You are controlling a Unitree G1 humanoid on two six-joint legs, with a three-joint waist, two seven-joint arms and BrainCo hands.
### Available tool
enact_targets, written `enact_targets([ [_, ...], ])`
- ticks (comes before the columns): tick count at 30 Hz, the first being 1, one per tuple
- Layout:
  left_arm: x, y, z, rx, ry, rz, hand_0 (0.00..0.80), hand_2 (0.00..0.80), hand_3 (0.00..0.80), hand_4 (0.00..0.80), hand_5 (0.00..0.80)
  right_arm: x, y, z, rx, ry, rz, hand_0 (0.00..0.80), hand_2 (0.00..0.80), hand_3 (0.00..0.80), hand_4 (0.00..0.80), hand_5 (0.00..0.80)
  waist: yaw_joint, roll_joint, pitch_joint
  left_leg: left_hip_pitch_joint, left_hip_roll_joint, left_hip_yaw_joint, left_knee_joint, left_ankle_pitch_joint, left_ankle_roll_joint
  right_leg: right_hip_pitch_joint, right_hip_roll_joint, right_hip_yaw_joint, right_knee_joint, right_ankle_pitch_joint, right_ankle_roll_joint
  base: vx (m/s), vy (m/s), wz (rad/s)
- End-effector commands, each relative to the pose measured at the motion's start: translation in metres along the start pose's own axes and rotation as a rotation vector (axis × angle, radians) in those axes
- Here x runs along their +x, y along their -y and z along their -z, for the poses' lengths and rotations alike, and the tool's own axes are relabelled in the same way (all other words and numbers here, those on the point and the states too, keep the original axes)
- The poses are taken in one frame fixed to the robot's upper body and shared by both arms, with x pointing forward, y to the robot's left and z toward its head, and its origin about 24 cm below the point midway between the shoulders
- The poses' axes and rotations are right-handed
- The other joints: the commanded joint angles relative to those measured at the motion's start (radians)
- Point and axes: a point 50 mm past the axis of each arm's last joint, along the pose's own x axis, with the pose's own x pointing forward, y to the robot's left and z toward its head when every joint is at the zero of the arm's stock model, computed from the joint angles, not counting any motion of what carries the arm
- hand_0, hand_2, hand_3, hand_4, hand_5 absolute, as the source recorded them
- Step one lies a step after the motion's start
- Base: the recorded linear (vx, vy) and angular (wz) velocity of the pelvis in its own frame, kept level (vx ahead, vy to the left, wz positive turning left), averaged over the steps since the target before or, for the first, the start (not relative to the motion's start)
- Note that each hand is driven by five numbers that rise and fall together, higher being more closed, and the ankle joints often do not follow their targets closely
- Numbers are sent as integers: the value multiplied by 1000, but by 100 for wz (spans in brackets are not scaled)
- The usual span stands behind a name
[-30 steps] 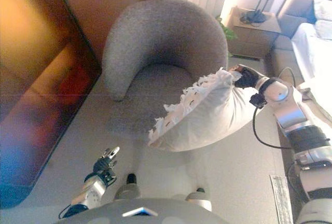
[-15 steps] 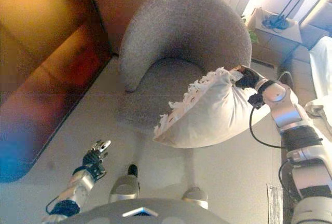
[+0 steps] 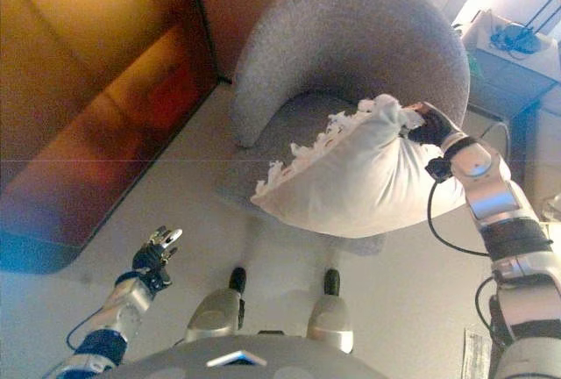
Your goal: Pick up the cushion and take it to the sofa
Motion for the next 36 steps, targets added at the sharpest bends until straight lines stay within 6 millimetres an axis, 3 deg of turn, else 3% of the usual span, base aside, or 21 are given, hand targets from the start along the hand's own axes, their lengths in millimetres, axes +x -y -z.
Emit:
enact_targets([
  [1,-11,-10,1,68,26,21,0,0,0,0,0,-5,62,-40,23,154,248,800,800,800,800,800,61,-14,-100,315,24,-4,-210,-196,18,-198,-19,81,107,236,24,281,-258,95],
  [3,-12,-11,4,56,18,8,0,0,0,0,0,-7,62,-39,20,158,250,800,800,800,800,800,56,-23,-113,309,49,-8,-187,-189,-4,-150,-6,80,95,204,22,298,-256,74],
  [5,-14,-17,8,-7,10,-39,0,0,0,0,0,-8,56,-43,22,168,237,800,800,800,800,800,45,-18,-127,337,106,20,-189,-129,-39,-123,21,64,119,137,16,230,-164,56],
  [7,-11,-14,7,-62,11,-44,0,0,0,0,0,-9,53,-44,14,160,230,800,800,800,800,800,22,-14,-135,320,171,106,-160,-34,-75,-93,40,47,136,87,-13,172,-137,39],
  [9,-9,-6,7,-63,16,-29,0,0,0,0,0,-13,57,-35,20,128,256,800,800,800,800,800,-2,-18,-140,278,217,209,-107,19,-82,-67,51,3,137,62,-43,110,-186,73],
  [11,-7,4,8,-72,11,-1,0,0,0,0,0,-22,61,-18,24,85,293,800,800,800,800,800,-14,-23,-141,219,233,272,-74,40,-85,-34,53,-57,130,41,-63,57,-157,123],
  [13,-6,9,8,-76,15,15,0,0,0,0,0,-28,65,-10,33,72,304,800,800,800,800,800,-6,-20,-137,198,196,258,-166,36,-83,-19,59,-91,120,35,-58,33,-57,123],
  [16,-7,8,4,-58,35,20,0,0,0,0,0,-29,77,-16,39,87,285,800,800,800,800,800,20,-9,-124,200,164,205,-233,39,-86,-14,61,-112,119,24,-60,27,-7,46],
  [20,-7,2,5,-33,31,8,0,0,0,0,0,-31,89,-17,-18,79,255,800,800,800,800,800,27,3,-128,221,160,220,-303,39,-93,-7,47,-134,107,22,-48,55,8,8],
  [25,-6,-4,-7,-17,54,-6,0,0,0,0,0,-30,90,-18,6,75,230,800,800,800,800,800,36,21,-94,204,159,232,-299,36,-87,-37,17,-142,125,27,-29,-7,22,2],
  [30,-8,-11,-2,-9,30,-16,0,0,0,0,0,-20,101,3,37,-76,279,800,800,800,800,800,78,25,-73,196,157,224,-303,38,-81,-27,7,-157,115,26,-25,31,-7,0],
  [36,-16,-20,6,-10,12,-8,0,0,0,0,0,-26,118,28,82,-214,381,800,800,800,800,800,122,31,-64,184,163,199,-284,38,-85,-2,7,-181,119,6,-33,94,-30,9],
])
